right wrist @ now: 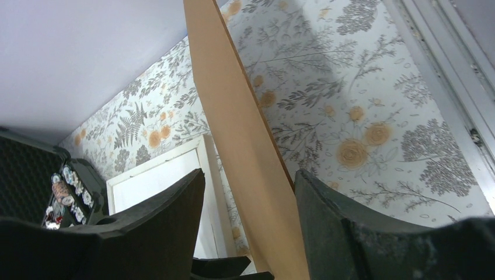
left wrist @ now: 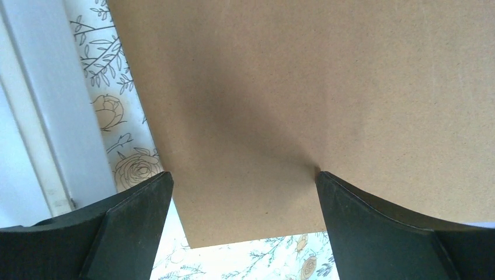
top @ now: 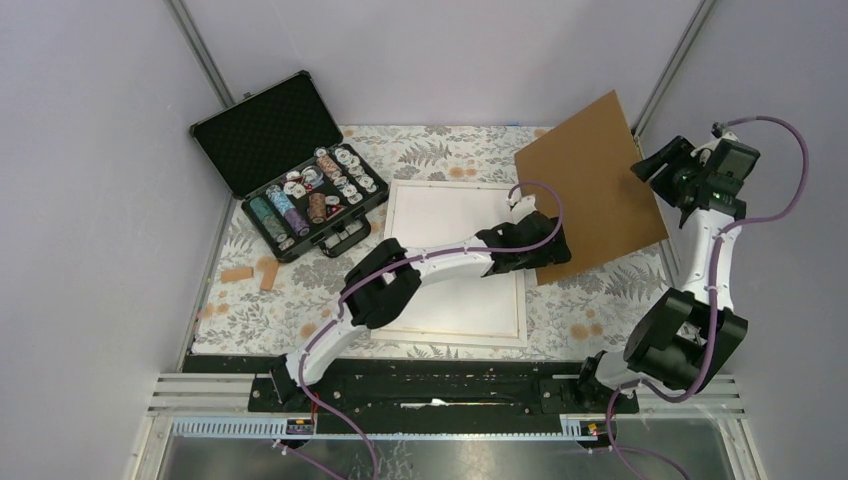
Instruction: Put the photo into the frame
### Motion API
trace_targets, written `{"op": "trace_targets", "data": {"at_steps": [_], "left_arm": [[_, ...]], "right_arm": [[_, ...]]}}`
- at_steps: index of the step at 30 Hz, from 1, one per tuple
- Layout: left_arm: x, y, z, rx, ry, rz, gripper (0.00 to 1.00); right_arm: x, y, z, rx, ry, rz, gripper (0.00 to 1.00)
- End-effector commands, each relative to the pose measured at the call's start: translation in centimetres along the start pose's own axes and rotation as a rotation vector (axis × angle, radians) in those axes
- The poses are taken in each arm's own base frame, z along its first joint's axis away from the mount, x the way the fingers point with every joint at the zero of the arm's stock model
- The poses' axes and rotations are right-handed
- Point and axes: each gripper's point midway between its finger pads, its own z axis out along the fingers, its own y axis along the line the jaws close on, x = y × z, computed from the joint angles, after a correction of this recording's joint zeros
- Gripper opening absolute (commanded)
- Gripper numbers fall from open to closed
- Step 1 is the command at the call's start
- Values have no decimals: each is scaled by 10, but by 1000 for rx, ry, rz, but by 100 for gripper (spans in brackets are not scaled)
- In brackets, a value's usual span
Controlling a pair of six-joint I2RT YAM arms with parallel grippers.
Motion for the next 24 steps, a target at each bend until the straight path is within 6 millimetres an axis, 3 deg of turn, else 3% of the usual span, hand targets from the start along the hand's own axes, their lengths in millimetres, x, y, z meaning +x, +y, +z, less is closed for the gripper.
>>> {"op": "trace_targets", "data": {"at_steps": [1,10,16,24], "left_arm": [[56,102,6,-271,159,92,99],[45,95,-6,-209,144,100,99],[36,85,-23,-140,148,88,99],[32,70,-45,11,162,63,99]], "right_arm": [[79,47,-21,-90,316,111,62],[105,101,-45,-184,374,22,60],[119,118,-54,-219,410,7,60],[128,124,-65,-216,403,-18,59]]}}
